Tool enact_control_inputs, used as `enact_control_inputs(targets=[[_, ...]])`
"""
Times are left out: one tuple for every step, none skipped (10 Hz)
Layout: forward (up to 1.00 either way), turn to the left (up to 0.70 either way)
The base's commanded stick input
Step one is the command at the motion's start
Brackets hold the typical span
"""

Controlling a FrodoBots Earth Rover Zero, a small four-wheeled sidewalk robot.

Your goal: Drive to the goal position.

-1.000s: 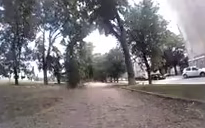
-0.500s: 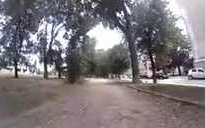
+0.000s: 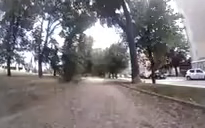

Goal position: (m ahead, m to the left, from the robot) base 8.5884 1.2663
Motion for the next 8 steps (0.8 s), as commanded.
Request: enact_control_inputs(targets=[[1.0,0.0],[1.0,0.0],[1.0,0.0],[1.0,0.0],[1.0,0.0],[1.0,0.0],[1.0,0.0],[1.0,0.0]])
